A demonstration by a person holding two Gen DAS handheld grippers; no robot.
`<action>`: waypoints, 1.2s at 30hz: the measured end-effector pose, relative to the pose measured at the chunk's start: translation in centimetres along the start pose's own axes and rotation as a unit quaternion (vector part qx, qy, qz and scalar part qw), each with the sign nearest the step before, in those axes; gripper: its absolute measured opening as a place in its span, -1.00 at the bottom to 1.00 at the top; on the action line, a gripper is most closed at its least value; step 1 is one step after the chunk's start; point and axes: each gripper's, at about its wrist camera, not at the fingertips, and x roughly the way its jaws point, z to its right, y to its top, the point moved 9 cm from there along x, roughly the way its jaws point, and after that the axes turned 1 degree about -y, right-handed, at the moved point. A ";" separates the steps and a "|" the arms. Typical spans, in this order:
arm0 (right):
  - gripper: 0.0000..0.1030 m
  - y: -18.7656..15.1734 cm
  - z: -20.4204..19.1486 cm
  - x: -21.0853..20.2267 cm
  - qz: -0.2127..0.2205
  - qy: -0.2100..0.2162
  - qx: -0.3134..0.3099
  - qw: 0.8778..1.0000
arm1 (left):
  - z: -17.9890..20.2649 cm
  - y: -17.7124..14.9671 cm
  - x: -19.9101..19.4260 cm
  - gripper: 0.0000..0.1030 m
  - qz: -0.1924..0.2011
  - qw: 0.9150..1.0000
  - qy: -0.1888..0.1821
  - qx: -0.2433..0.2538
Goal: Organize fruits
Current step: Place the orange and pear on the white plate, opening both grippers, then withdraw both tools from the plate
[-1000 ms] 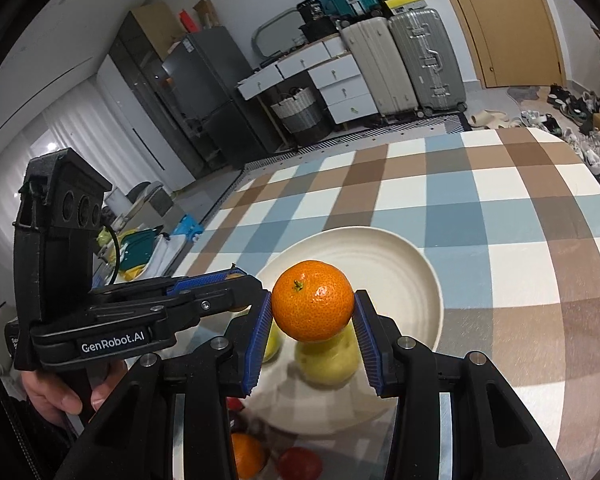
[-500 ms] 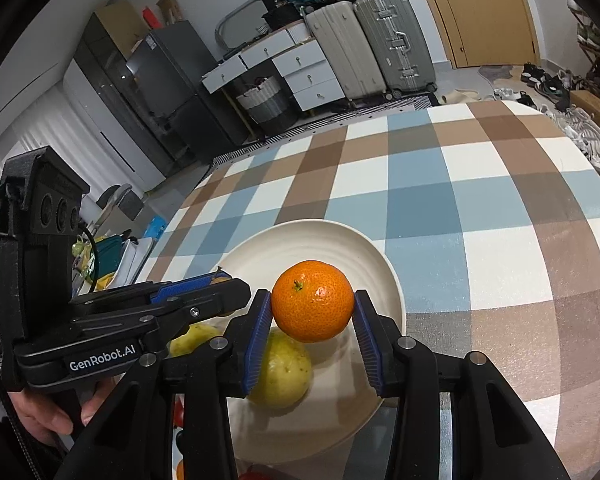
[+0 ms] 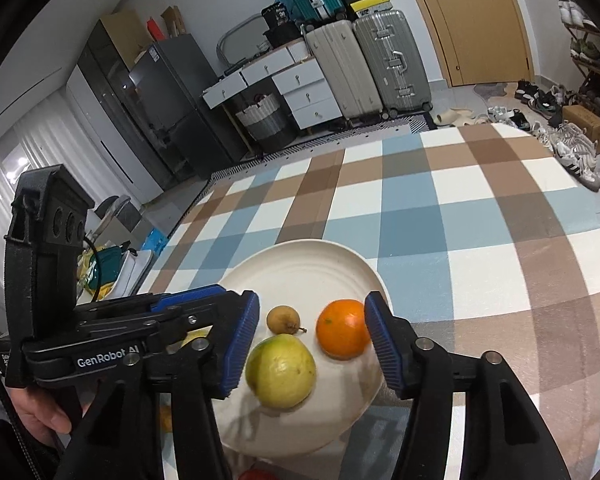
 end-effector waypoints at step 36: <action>0.78 -5.4 -9.4 -13.4 0.106 0.026 -0.112 0.988 | 1.6 -10.1 -16.9 0.67 0.115 0.992 0.043 -0.008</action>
